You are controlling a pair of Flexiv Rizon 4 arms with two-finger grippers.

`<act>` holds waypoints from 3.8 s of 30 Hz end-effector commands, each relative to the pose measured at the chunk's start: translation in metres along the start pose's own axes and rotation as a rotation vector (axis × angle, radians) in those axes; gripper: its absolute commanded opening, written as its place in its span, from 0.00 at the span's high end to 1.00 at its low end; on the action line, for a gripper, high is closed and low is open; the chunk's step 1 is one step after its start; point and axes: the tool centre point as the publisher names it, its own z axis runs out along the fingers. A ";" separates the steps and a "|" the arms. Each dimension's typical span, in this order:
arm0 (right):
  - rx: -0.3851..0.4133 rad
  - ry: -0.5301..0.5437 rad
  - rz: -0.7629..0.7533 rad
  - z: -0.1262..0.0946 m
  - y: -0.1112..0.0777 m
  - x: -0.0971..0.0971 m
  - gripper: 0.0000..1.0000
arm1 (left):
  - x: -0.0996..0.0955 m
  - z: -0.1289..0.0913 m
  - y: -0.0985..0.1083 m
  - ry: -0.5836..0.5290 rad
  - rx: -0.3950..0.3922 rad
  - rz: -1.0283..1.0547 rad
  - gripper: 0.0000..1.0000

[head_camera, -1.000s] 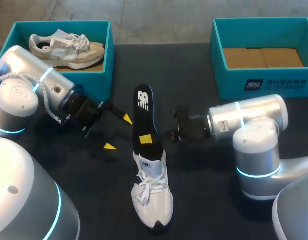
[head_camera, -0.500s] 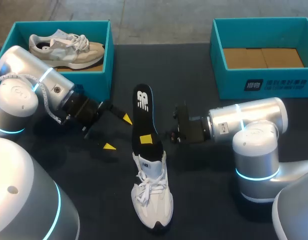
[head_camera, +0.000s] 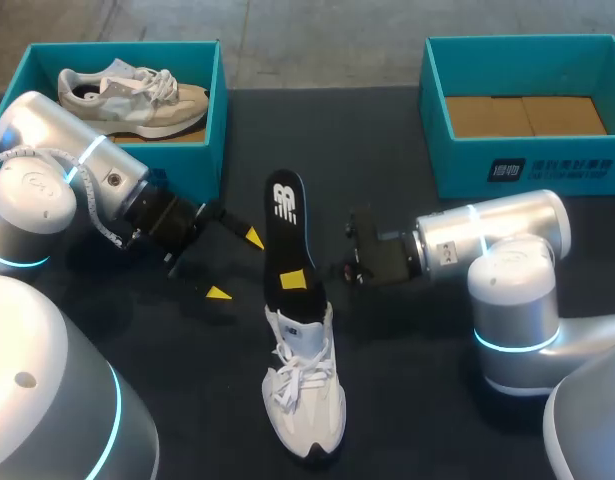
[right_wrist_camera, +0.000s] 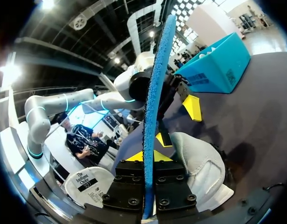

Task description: Take the shoe out of the shoebox, open the shoe tongue, remove and reinsert the insole, then place the shoe into the shoebox

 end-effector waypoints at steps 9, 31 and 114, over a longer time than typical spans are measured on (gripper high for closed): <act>0.008 0.011 -0.004 -0.003 -0.007 0.000 1.00 | 0.000 0.000 0.000 0.002 -0.001 0.001 0.00; 0.036 0.036 -0.004 0.001 -0.022 0.006 1.00 | 0.000 0.000 0.000 0.002 -0.001 0.001 0.00; 0.044 -0.006 -0.024 0.002 0.003 -0.003 1.00 | 0.000 0.000 0.000 0.002 -0.001 0.001 0.00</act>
